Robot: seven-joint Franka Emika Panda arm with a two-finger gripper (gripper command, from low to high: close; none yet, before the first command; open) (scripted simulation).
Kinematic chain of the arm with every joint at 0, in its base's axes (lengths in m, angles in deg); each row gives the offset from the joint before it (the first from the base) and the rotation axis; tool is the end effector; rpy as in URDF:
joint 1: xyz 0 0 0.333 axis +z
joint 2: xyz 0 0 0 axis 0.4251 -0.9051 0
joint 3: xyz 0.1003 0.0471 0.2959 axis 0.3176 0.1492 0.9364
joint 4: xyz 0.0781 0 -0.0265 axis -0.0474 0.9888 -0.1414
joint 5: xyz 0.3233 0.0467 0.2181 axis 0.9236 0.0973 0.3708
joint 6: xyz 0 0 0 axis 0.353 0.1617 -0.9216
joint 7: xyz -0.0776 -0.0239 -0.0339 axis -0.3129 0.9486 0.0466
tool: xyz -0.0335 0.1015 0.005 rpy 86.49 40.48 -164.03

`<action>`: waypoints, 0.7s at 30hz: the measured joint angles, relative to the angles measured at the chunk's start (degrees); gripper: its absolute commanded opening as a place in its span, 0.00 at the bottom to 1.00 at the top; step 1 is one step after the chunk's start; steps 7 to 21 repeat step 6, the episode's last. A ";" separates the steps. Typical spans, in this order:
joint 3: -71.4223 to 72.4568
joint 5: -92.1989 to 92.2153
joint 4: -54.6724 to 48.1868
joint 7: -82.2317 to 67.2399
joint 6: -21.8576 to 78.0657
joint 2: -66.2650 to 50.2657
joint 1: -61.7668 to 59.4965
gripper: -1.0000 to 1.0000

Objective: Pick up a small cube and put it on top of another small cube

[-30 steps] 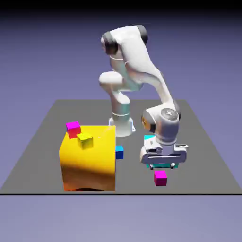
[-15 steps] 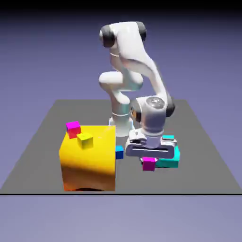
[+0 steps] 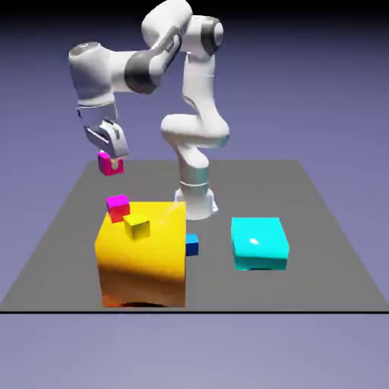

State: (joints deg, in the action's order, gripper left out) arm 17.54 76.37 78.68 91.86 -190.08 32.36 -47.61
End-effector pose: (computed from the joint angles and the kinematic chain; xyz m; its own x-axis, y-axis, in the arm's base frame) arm 0.4171 -0.2268 0.4499 -0.2341 -0.9687 -0.0821 -0.9705 0.2279 0.0783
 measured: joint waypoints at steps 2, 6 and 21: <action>0.02 0.26 3.68 -0.24 -4.98 -1.32 0.07 0.00; 0.04 0.24 5.89 -0.30 -7.95 -2.11 0.11 1.00; 0.04 0.24 5.89 -0.30 -7.95 -2.11 0.11 1.00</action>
